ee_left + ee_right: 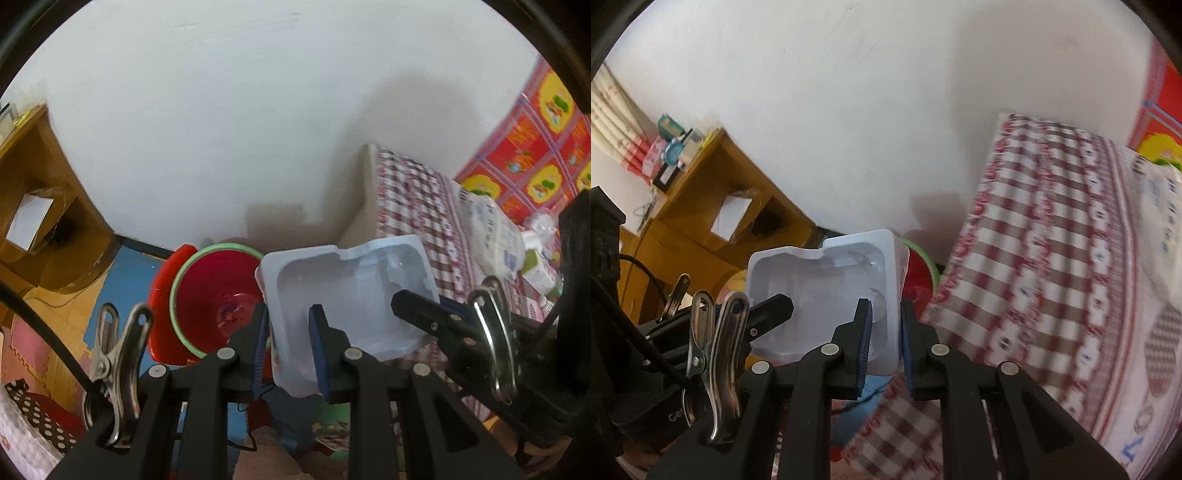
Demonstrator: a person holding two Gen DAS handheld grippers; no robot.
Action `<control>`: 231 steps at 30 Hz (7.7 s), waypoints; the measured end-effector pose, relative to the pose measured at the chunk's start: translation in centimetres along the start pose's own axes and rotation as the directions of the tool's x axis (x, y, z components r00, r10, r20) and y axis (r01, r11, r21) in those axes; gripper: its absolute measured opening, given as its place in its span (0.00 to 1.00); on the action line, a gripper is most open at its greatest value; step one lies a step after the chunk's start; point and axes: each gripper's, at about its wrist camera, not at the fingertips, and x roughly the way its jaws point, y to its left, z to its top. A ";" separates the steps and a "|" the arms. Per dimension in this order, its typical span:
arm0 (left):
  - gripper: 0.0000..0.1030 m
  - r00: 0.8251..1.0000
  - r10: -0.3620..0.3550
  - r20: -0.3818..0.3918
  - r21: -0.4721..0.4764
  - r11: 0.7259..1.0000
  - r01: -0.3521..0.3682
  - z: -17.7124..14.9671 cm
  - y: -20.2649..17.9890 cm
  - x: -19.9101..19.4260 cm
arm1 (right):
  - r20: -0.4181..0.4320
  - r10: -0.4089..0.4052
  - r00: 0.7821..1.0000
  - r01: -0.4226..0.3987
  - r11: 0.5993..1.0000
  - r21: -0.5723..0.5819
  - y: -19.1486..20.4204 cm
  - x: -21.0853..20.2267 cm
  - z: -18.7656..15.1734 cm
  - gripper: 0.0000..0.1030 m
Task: Collect trash
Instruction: 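Lift the white tray with both grippers and carry it to the red bucket, then open both grippers above the red bucket to drop the white tray, then move both grippers from the bucket back over the bed, then close the left gripper on the white shuttlecock while the right gripper approaches the cream tube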
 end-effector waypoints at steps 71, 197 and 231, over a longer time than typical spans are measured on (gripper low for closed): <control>0.24 0.983 -0.051 -0.177 -0.119 0.992 0.031 1.6 12.0 12.9 | -0.174 -0.091 0.981 0.096 0.995 0.020 4.7 12.5 2.8 0.26; 0.24 0.931 -0.284 -0.232 0.556 0.746 0.366 -5.9 -50.3 3.7 | 0.055 -0.426 0.903 0.297 0.712 0.636 -42.1 -28.8 -19.7 0.26; 0.54 0.935 -0.239 -0.261 0.351 0.879 0.322 -5.3 -60.9 9.3 | 0.039 -0.382 0.923 0.293 0.767 0.571 -53.4 -31.9 -20.9 0.26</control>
